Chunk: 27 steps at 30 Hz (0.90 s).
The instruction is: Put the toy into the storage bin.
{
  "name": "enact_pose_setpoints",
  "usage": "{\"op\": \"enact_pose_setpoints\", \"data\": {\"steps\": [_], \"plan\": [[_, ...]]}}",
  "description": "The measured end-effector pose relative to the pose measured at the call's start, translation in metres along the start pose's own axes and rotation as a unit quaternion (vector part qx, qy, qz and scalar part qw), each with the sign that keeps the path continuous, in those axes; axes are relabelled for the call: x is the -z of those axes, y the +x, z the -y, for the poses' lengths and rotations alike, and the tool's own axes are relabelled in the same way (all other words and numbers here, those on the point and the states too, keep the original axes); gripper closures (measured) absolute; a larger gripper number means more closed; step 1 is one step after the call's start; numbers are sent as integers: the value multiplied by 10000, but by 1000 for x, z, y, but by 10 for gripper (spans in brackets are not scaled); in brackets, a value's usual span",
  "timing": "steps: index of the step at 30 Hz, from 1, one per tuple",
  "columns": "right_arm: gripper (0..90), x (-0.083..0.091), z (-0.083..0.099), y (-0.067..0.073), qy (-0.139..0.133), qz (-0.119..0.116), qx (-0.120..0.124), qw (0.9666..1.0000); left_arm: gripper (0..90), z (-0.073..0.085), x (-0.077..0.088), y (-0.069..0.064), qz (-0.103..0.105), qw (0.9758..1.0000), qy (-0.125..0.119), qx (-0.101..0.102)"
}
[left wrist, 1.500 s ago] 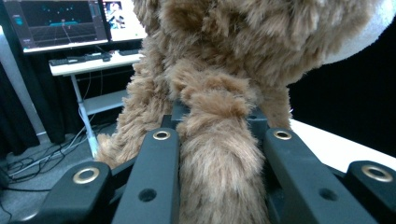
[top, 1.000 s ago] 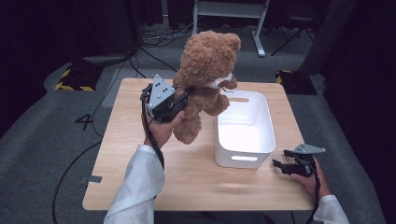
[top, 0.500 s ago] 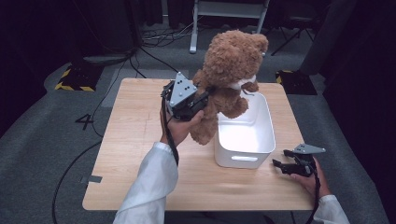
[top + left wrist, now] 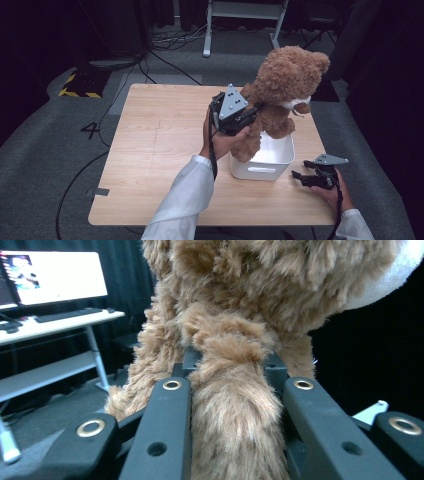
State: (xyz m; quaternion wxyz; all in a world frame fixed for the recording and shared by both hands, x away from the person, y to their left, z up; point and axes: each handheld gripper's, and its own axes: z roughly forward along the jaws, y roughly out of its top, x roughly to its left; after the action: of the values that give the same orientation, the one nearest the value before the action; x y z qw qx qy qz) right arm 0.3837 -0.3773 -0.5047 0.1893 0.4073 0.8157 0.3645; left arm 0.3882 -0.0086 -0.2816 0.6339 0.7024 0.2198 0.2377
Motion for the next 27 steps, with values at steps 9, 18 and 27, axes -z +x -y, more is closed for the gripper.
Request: {"op": "enact_pose_setpoints", "data": {"steps": [9, 18, 27], "plan": [[269, 0, 0, 0, 2, -7, -1, 10000, 739, 18, -15, -4, 144, 9997, 97, 156], [269, 0, 0, 0, 0, -2, -3, 10000, 738, 38, -16, 10, 110, 9990, 366, 221], [269, 0, 0, 0, -1, -5, 1, 10000, 731, 60, -24, 16, 178, 9971, 698, 228]]}}
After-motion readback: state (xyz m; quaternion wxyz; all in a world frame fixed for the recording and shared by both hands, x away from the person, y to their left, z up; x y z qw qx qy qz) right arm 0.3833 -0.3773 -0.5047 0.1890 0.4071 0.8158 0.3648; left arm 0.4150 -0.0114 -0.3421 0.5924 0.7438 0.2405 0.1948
